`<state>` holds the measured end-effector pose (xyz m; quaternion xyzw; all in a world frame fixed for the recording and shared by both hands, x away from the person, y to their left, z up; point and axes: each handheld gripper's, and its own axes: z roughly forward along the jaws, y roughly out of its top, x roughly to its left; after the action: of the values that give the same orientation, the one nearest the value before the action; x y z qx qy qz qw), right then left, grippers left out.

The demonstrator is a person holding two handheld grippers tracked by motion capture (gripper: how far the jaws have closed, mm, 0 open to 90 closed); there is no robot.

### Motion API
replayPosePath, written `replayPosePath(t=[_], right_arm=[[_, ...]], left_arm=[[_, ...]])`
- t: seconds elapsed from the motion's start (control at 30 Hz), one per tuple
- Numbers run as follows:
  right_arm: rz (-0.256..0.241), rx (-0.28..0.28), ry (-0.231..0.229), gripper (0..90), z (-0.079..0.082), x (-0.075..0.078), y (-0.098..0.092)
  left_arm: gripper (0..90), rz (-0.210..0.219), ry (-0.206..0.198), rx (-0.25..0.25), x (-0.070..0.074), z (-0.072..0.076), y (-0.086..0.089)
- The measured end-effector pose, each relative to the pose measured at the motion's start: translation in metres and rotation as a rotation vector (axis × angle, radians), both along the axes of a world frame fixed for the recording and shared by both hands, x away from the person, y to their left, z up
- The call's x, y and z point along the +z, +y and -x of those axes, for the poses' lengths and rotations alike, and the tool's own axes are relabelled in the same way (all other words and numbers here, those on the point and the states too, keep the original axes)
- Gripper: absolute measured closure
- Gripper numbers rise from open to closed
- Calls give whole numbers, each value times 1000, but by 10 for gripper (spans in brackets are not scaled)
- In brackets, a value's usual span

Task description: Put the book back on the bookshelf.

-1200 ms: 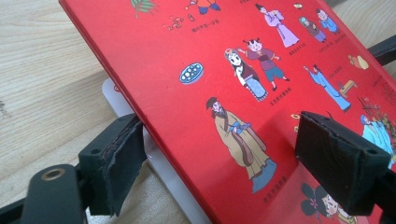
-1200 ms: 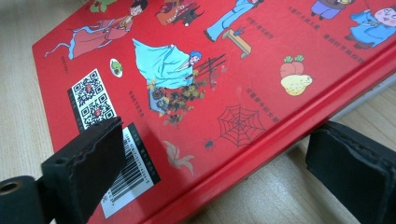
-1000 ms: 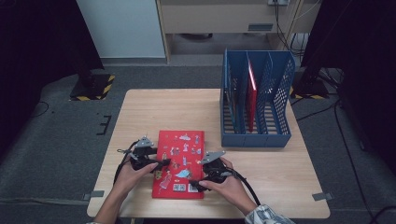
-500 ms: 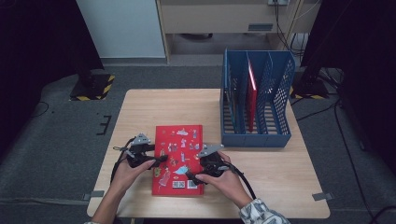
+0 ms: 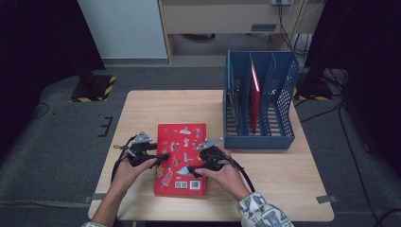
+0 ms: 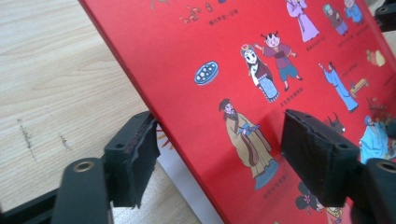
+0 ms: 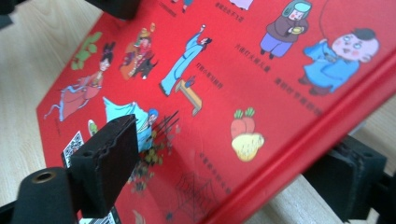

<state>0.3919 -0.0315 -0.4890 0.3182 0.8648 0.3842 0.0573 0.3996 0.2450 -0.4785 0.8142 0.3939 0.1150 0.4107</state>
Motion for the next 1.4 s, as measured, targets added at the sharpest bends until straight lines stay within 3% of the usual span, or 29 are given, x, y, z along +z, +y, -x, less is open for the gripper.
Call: replayPosePath(t=[0.3,0.47,0.63,0.67,0.77,1.13,1.4], right_arm=[[19,-22,14,153,-9,2,5],[17,-27,3,175,-9,10,5],[13,-24,-3,181,-7,17,7],[1,-12,2,203,-7,20,8],[23,-33,-6,210,-10,23,11],[15,-71,36,226,-21,26,12],[15,-97,6,259,-24,40,13]], left_arm=[[341,6,4,10,6,-4,4],[371,35,2,5,13,-3,6],[393,36,-9,-2,21,-2,6],[434,57,-15,-10,25,-1,5],[443,38,-41,-4,29,-1,4],[493,50,-40,11,33,-3,7],[539,51,-64,20,45,-3,8]])
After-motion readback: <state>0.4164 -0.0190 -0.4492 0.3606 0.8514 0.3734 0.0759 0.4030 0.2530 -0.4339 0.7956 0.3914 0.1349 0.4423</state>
